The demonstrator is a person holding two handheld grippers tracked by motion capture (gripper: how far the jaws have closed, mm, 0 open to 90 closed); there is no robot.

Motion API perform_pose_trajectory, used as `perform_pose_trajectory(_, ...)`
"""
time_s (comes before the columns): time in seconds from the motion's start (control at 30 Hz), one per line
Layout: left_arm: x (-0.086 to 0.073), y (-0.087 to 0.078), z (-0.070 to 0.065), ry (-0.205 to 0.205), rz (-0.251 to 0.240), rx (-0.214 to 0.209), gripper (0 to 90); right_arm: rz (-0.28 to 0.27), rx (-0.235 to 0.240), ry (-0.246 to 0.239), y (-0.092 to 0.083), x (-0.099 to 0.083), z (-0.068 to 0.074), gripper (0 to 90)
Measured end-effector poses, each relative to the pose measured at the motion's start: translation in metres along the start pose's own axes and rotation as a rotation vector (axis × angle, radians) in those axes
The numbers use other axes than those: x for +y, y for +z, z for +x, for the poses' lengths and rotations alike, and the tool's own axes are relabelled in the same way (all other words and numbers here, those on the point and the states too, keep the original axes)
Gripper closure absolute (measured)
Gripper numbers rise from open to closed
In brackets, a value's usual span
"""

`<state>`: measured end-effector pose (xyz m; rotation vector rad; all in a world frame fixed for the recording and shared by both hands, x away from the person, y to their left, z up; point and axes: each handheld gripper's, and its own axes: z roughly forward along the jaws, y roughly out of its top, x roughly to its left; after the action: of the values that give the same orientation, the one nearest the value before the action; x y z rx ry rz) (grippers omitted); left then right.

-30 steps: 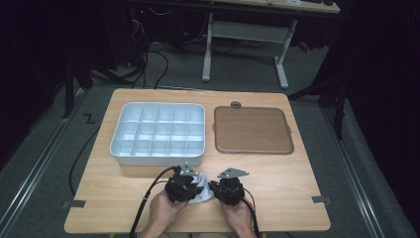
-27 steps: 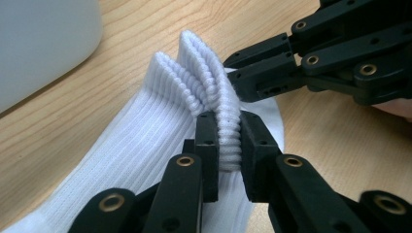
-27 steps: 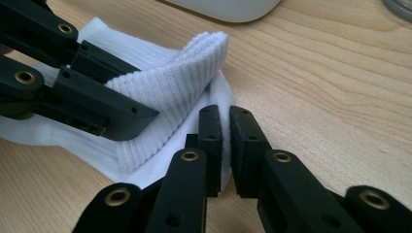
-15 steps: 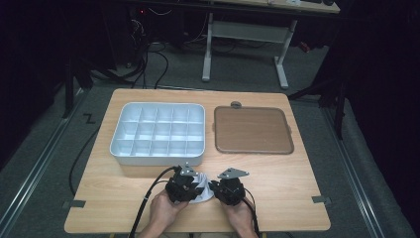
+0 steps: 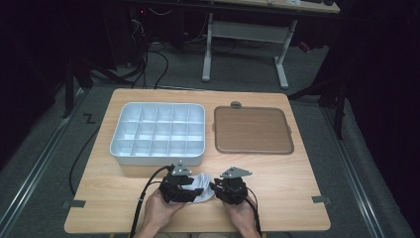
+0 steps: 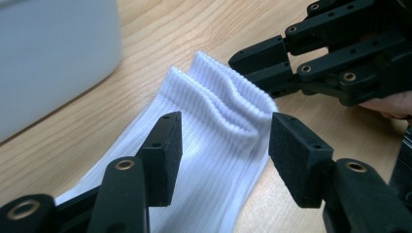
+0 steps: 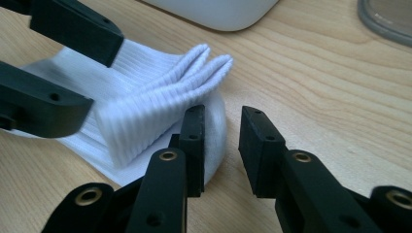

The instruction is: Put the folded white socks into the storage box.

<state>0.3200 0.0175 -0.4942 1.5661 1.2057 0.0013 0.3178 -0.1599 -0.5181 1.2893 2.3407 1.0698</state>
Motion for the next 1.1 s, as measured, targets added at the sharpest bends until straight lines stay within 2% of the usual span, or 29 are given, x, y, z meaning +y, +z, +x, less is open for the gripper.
perform_pose_trajectory(0.1, 0.001, -0.004, 0.000, 0.006, -0.007, 0.002, 46.5, -0.007, -0.002, -0.004, -0.003, 0.001, -0.001, 72.6)
perform_pose_trajectory(0.33, -0.001, -0.022, 0.010, 0.028, -0.032, 0.060, 45.6, -0.052, -0.017, -0.009, -0.021, 0.005, -0.003, 73.5)
perform_pose_trajectory(0.47, -0.003, -0.027, 0.017, 0.016, -0.038, 0.083, 45.1, -0.062, -0.021, -0.058, -0.029, 0.010, 0.004, 73.7)
perform_pose_trajectory(0.63, -0.006, -0.033, 0.028, -0.001, -0.048, 0.112, 44.8, -0.074, 0.011, -0.101, -0.034, 0.017, 0.018, 74.2)
perform_pose_trajectory(0.73, -0.007, -0.037, 0.035, -0.012, -0.059, 0.119, 45.6, -0.079, 0.029, -0.127, -0.034, 0.021, 0.025, 74.4)
perform_pose_trajectory(0.9, -0.007, -0.041, 0.047, -0.057, -0.086, 0.127, 46.1, -0.061, 0.061, -0.152, -0.028, 0.024, 0.035, 74.5)
perform_pose_trajectory(1.1, -0.013, -0.036, 0.046, -0.038, -0.079, 0.108, 46.7, -0.011, 0.053, -0.163, -0.015, 0.018, 0.037, 74.3)
